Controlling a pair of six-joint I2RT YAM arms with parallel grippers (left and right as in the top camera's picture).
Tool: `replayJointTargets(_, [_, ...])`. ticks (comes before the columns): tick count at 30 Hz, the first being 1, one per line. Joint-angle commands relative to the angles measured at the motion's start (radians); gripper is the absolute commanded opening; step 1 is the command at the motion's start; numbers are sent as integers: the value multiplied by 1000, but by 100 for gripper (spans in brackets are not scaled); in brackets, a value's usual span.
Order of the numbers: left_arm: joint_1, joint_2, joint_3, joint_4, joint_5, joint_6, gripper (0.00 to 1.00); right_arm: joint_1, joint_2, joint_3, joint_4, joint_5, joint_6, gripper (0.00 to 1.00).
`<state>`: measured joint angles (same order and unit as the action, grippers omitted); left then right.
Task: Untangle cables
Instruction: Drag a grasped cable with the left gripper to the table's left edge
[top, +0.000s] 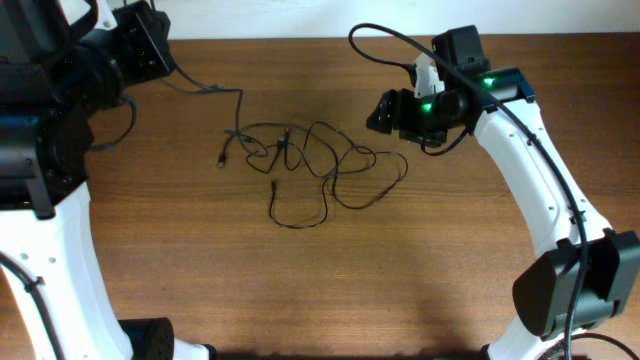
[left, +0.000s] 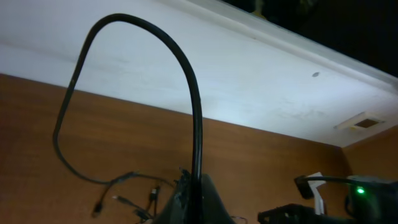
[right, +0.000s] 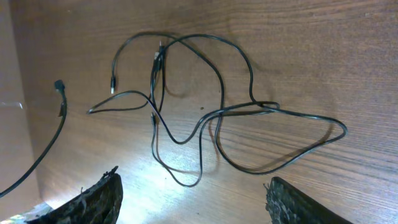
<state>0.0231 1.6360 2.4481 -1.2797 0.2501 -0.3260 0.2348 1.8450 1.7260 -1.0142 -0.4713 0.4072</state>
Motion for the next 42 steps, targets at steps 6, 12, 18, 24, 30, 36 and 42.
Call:
replayJointTargets(6, [314, 5, 13, -47, -126, 32, 0, 7, -4, 11, -12, 13, -63, 75])
replayJointTargets(12, [470, 126, 13, -47, -124, 28, 0, 7, -4, 11, -22, 13, -82, 75])
replayJointTargets(18, [551, 207, 13, -34, -124, -21, 0, 7, -4, 11, -28, 13, -82, 75])
replayJointTargets(24, [773, 224, 13, -16, -143, -22, 0, 7, -4, 11, -45, 13, -82, 75])
replayJointTargets(30, [864, 375, 4, -92, -621, -417, 0, 7, -4, 11, -70, 13, -82, 75])
replayJointTargets(36, [864, 654, -10, -199, -608, -462, 93, 7, -4, 11, -72, 13, -82, 75])
replayJointTargets(42, [863, 640, 92, -135, -264, -162, 99, 7, -4, 11, -72, 25, -82, 75])
